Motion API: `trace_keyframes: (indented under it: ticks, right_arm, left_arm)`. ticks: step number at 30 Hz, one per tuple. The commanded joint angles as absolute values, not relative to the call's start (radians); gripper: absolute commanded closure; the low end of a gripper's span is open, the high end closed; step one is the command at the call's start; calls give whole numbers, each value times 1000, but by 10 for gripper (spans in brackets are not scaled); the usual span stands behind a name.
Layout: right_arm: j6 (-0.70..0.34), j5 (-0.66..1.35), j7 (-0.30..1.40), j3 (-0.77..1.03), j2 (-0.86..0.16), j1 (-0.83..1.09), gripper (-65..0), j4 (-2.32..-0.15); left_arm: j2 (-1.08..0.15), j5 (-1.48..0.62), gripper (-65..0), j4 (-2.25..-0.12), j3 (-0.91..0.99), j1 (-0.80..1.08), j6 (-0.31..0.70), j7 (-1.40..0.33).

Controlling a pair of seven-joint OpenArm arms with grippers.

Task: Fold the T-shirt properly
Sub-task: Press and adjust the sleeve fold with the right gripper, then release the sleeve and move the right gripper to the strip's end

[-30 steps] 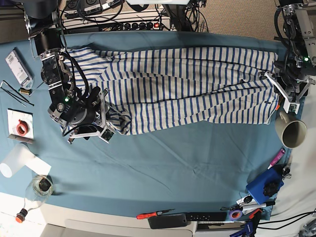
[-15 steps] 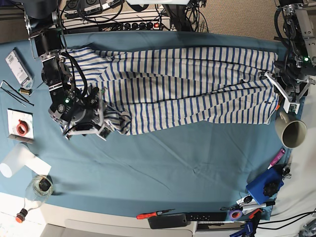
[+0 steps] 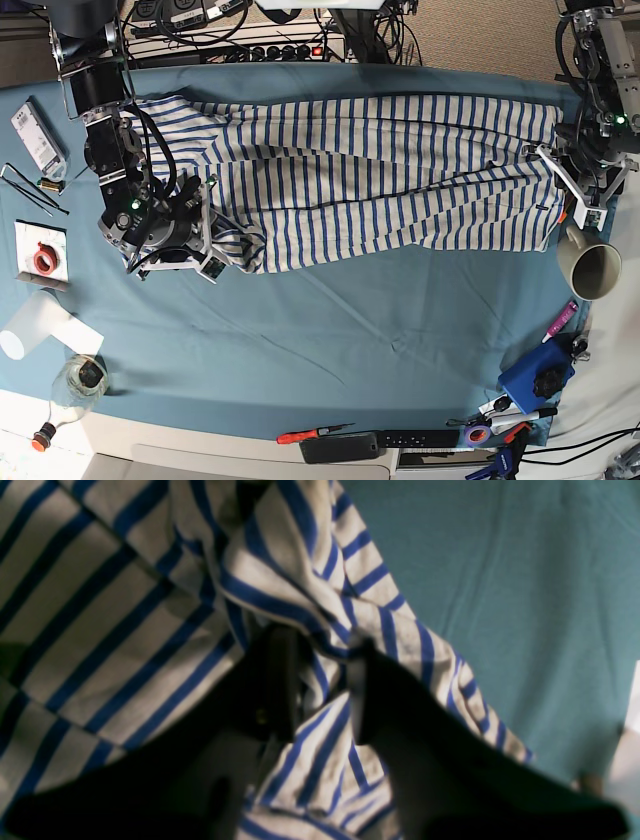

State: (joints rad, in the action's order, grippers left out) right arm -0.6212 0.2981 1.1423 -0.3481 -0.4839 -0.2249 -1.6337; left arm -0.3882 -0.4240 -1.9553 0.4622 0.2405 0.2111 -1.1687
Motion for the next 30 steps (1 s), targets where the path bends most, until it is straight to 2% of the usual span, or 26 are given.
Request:
trace_keyframes:
  ticks: [1, 4, 5, 9, 14, 24, 30]
  right_arm:
    - [-616, 297, 1119, -340, -492, -249, -115, -1633]
    - [-616, 290, 1070, -340, -480, -250, -10, -1583]
    - [-616, 287, 1055, -340, -476, -250, 0, -1568]
    - [-543, 287, 1055, -339, -477, -250, 0, -1575]
    - [-447, 287, 1126, -339, -483, -249, 0, -1741]
    - [-442, 273, 1204, -323, -482, -167, 0, -1801]
    - [-433, 273, 1182, -172, -482, -40, 0, -1948]
  left_arm:
    - [-404, -424, 0, -1974, 469, 235, 212, -1151]
    - [-404, -424, 0, -1974, 469, 235, 212, -1151]
    - [-404, -424, 0, -1974, 469, 235, 212, -1151]
    - [-404, -424, 0, -1974, 469, 236, 212, -1151]
    - [-404, -424, 0, -1974, 469, 235, 212, -1151]
    - [-399, -424, 0, -1974, 469, 237, 212, -1151]
    - [-399, -423, 0, -1974, 469, 238, 211, -1156]
